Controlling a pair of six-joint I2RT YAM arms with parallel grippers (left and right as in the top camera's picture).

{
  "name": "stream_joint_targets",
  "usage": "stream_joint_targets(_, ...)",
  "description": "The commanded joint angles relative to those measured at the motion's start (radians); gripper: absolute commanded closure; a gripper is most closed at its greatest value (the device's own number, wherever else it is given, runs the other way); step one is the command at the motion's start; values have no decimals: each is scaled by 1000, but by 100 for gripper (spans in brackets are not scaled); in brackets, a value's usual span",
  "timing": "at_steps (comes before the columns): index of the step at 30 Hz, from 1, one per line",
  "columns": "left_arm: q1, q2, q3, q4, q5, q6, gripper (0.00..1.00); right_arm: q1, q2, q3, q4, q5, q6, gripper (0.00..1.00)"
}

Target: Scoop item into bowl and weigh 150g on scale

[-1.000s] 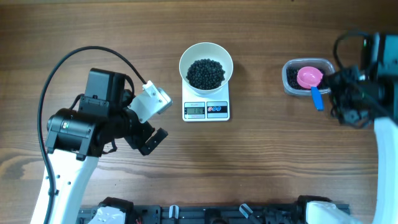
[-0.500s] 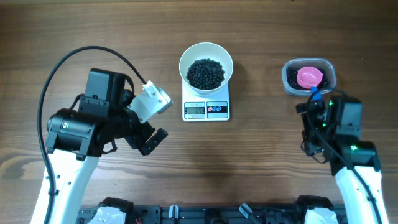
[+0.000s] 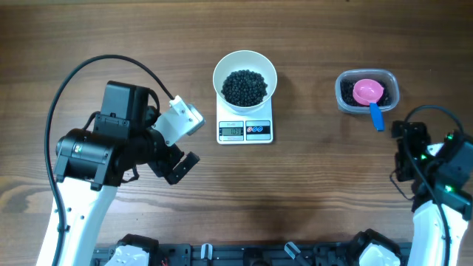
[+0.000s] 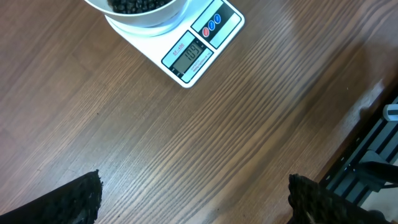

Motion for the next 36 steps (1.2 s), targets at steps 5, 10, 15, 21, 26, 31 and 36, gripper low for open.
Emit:
stream_joint_targets(5, 5, 3, 6, 4, 2, 18, 0, -71, 198, -7, 153, -324, -168, 16)
stream_joint_targets(10, 5, 3, 6, 4, 2, 18, 0, -66, 343, -7, 219, -347, -164, 16)
stream_joint_targets(15, 5, 3, 6, 4, 2, 18, 0, -32, 409, -7, 356, -343, -113, 22)
stream_joint_targets(21, 5, 3, 6, 4, 2, 18, 0, 56, 453, -7, 447, -277, -14, 25)
stream_joint_targets(26, 5, 3, 6, 4, 2, 18, 0, 119, 459, -7, 453, -185, 51, 34)
stream_joint_targets(31, 5, 3, 6, 4, 2, 18, 0, 136, 460, -7, 454, -79, 113, 44)
stream_joint_targets(36, 5, 3, 6, 4, 2, 18, 0, 136, 460, -7, 506, -63, 116, 53)
